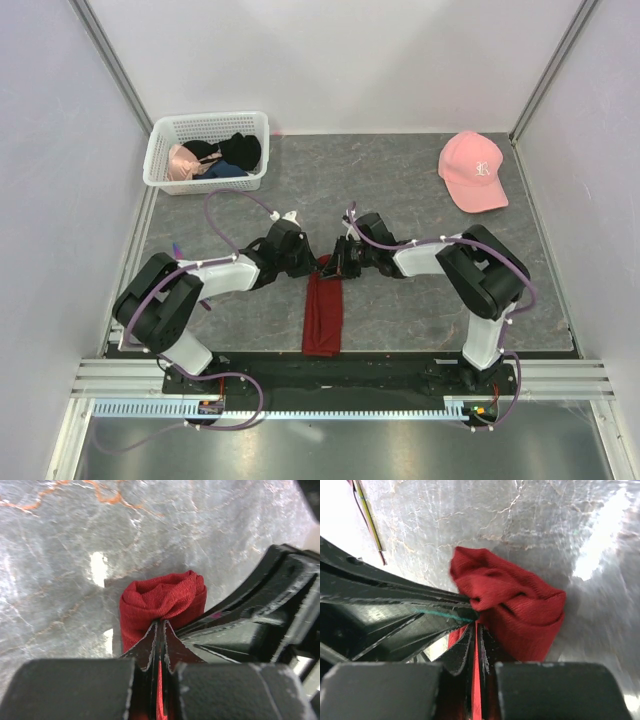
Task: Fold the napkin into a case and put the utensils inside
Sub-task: Stuff the 2/3-rectangle-folded napkin into the folded napkin.
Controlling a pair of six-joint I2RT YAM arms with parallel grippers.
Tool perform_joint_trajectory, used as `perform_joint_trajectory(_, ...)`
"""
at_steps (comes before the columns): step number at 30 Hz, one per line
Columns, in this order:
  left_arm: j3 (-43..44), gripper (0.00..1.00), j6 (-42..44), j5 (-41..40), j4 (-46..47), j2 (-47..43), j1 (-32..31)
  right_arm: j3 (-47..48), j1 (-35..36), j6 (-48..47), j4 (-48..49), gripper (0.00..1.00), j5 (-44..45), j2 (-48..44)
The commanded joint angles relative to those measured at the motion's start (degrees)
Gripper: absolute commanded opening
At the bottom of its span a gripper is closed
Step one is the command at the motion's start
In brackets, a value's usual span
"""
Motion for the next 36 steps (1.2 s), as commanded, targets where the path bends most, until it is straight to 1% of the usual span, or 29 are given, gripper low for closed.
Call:
perform_joint_trajectory(1,-0.24,0.05,-0.67,-0.03,0.11,-3.92,-0.8,-0.65,-0.38,-5.11,-7.88,0.11,4.44,-7.16)
perform_joint_trajectory(2,-0.32,0.09,-0.24,-0.21,-0.41,-4.27,-0.8,-1.0,-0.47,-5.29,-8.15,0.11,4.45,-7.78)
perform_joint_trajectory(3,-0.32,0.17,0.12,-0.64,-0.94,-4.62,-0.8,-1.7,-0.65,-5.46,-8.42,0.12,4.88,-8.92)
perform_joint_trajectory(5,-0.06,0.25,1.26,-1.08,-2.08,-5.77,-0.8,-2.06,-0.74,-6.08,-9.91,0.12,5.67,-9.98)
perform_joint_trajectory(6,-0.15,0.32,1.52,-1.44,-2.78,-6.38,-0.8,-1.97,-0.82,-6.52,-10.7,0.12,6.11,-10.86)
perform_joint_trajectory(9,-0.67,0.41,2.67,-2.49,-4.45,-9.54,-0.8,-1.36,-1.0,-8.36,-14.74,0.13,8.57,-12.53)
perform_joint_trajectory(12,-1.12,0.43,4.25,-3.89,-6.3,-12.53,-0.8,-1.01,-1.0,-9.86,-17.47,0.14,10.68,-13.59)
perform_joint_trajectory(13,-1.03,0.44,4.69,-3.9,-8.22,-13.15,-0.8,-1.0,-1.0,-10.12,-18.95,0.14,10.69,-13.59)
perform_joint_trajectory(14,-1.12,0.44,5.39,-5.64,-8.67,-13.94,-0.71,-1.0,-0.91,-10.21,-19.05,0.14,10.51,-13.59)
perform_joint_trajectory(15,-1.55,0.44,5.74,-5.74,-8.76,-14.21,-0.71,-1.09,-0.74,-10.12,-18.79,0.15,10.43,-13.59)
perform_joint_trajectory(16,-1.73,0.42,6.09,-5.92,-8.77,-14.21,-0.71,-1.27,-0.47,-9.86,-18.53,0.15,10.42,-13.68)
perform_joint_trajectory(19,-2.34,0.32,7.32,-5.57,-7.9,-12.54,-0.45,-1.88,0.32,-8.72,-18.09,0.15,10.07,-13.68)
perform_joint_trajectory(20,-2.26,0.27,8.37,-5.22,-7.36,-11.67,-0.45,-2.14,0.49,-8.28,-16.35,0.15,9.64,-13.85)
perform_joint_trajectory(21,-1.91,0.2,8.82,-4.44,-6.75,-10.01,-0.45,-2.58,0.84,-7.41,-15.81,0.15,9.37,-13.85)
perform_joint_trajectory(22,-1.56,0.17,9.26,-4.34,-6.66,-9.12,-0.45,-2.76,1.11,-7.14,-14.76,0.15,9.28,-13.85)
perform_joint_trajectory(23,-1.12,0.15,10.04,-2.16,-4.57,-8.41,-0.45,-2.94,1.2,-6.79,-14.4,0.15,9.28,-13.85)
perform_joint_trajectory(27,-0.59,0.12,10.4,-2.14,-1.22,-6.74,-0.45,-3.64,1.55,-5.47,-12.29,0.14,9.02,-13.5)
perform_joint_trajectory(32,0.11,0.1,9.88,-0.92,0.64,-4.19,-0.54,-2.94,1.64,-4.94,-10.8,0.14,8.93,-11.49)
perform_joint_trajectory(36,-1.2,0.09,8.65,-0.39,1.87,-3.14,-0.62,-1.97,1.64,-4.76,-9.39,0.13,9.37,-9.2)
